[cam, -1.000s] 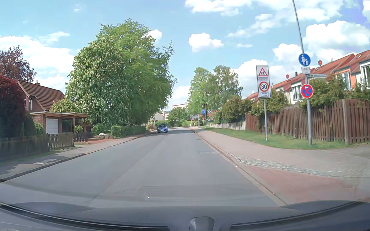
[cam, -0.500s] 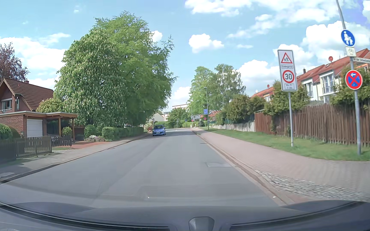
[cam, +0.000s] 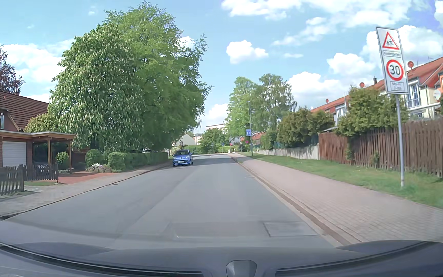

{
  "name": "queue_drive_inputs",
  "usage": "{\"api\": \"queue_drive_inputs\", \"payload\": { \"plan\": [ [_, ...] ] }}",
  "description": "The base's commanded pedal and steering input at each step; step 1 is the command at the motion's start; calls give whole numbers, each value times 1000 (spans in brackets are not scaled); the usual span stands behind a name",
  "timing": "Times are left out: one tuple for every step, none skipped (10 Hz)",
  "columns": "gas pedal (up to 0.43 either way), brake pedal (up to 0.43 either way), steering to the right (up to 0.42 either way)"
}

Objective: Follow the waypoints while adhering to traffic rules and regulations

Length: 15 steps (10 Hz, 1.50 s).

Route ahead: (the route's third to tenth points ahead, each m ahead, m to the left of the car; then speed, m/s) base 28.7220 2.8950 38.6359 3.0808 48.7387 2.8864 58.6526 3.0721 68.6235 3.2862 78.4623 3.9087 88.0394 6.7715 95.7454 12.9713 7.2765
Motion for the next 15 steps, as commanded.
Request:
{"api": "queue_drive_inputs", "payload": {
  "plan": [
    [98, 0, -1],
    [98, 0, -1],
    [98, 0, -2],
    [98, 0, -3],
    [98, 0, -4],
    [98, 0, -5],
    [98, 0, -6],
    [98, 0, -6],
    [98, 0, -6],
    [98, 0, -6],
    [98, 0, -6],
    [98, 0, -6],
    [98, 0, -6],
    [98, 0, -6],
    [98, 0, -6]
  ]
}}
